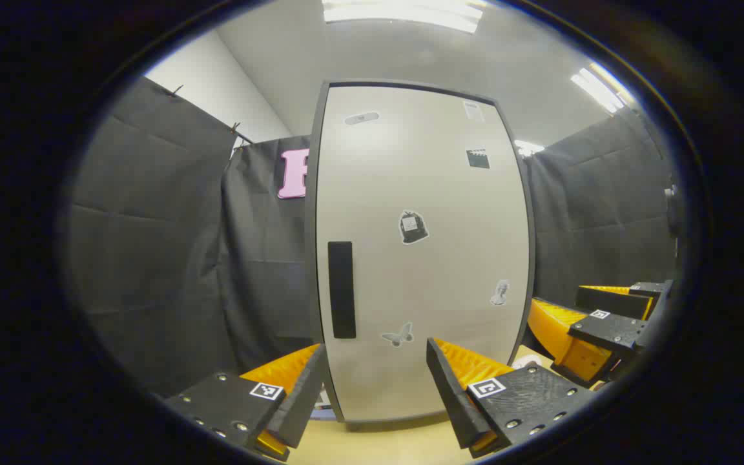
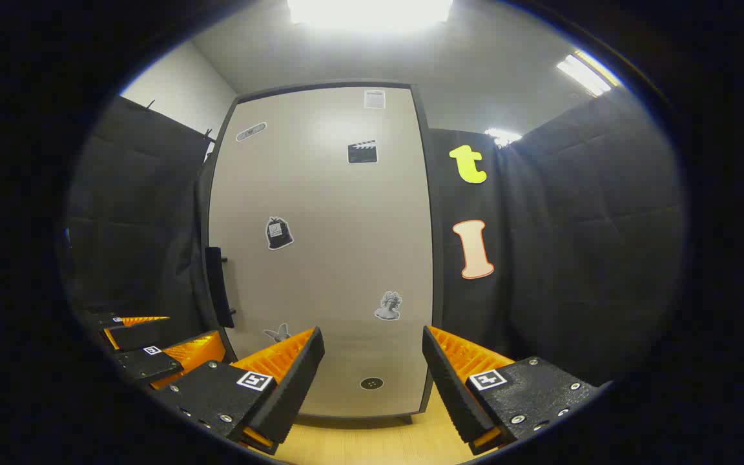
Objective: Open the cabinet door with the right hand, grasp the bottle in the cabinet with the left hand and place it on the coaster, then close the cabinet door with the right hand.
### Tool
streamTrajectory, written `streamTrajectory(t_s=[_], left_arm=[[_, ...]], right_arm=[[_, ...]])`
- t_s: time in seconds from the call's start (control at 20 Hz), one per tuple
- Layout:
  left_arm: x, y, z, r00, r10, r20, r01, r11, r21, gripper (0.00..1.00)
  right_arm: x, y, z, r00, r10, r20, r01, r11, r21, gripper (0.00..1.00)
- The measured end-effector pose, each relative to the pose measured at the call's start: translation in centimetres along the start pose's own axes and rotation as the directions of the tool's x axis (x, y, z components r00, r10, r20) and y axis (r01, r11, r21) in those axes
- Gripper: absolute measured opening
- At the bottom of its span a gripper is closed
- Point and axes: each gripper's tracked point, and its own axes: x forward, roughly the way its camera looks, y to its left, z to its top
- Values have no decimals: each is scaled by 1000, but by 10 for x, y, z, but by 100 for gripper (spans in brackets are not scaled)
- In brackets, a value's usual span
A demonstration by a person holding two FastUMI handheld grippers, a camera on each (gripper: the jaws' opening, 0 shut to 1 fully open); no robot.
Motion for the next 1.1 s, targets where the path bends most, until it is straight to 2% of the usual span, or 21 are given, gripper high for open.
streamTrajectory(t_s=[0.05,0.1,0.15,0.2,0.4,0.45,0.55,0.65,0.7,0.75,0.8,0.95,1.0,1.05,1.1], left_arm=[[1,-4,-1,1000,-4,-2,4,1000,-4,88],[3,-5,0,1000,-7,-3,7,1000,-7,92],[3,-6,1,1000,-4,-2,4,1000,-7,92],[2,-5,3,1000,-1,4,1,1000,-7,88],[1,-7,13,1000,2,27,-3,1000,16,88],[1,-8,15,999,1,32,-1,1000,12,83],[0,-6,19,999,3,46,-4,1000,2,83],[-2,-4,21,999,12,43,-12,1000,10,92],[-2,-5,19,999,11,41,-12,1000,7,88],[-1,-5,18,999,8,41,-8,1000,2,92],[-1,-4,18,999,5,40,-5,1000,0,88],[1,-1,17,999,-2,38,2,1000,-1,88],[0,-1,17,999,-2,40,2,1000,-1,92],[1,-1,18,999,-3,42,3,1000,-1,88],[1,0,17,999,-2,41,2,1000,0,88]], right_arm=[[0,1,0,1000,0,0,0,1000,-9,95],[-1,2,1,1000,2,1,-2,1000,-19,95],[0,3,2,1000,4,0,-4,1000,-26,95],[0,2,0,1000,3,-7,-3,999,-32,96],[2,-1,-6,1000,1,-30,-2,1000,-17,95],[1,-2,-6,1000,-1,-30,0,1000,-17,95],[0,-4,-5,1000,-1,-24,1,1000,-28,95],[-2,-5,-5,1000,-2,-19,1,999,-39,95],[-4,-5,-5,1000,-3,-19,3,999,-38,94],[-5,-4,-5,1000,-1,-19,0,999,-34,94],[-4,-2,-6,1000,3,-21,-3,1000,-29,95],[-4,0,-7,1000,4,-24,-5,999,-34,95],[-5,1,-7,1000,6,-24,-7,999,-37,95],[-5,2,-7,1000,9,-24,-10,999,-39,95],[-6,2,-6,1000,14,-23,-15,999,-41,95]])
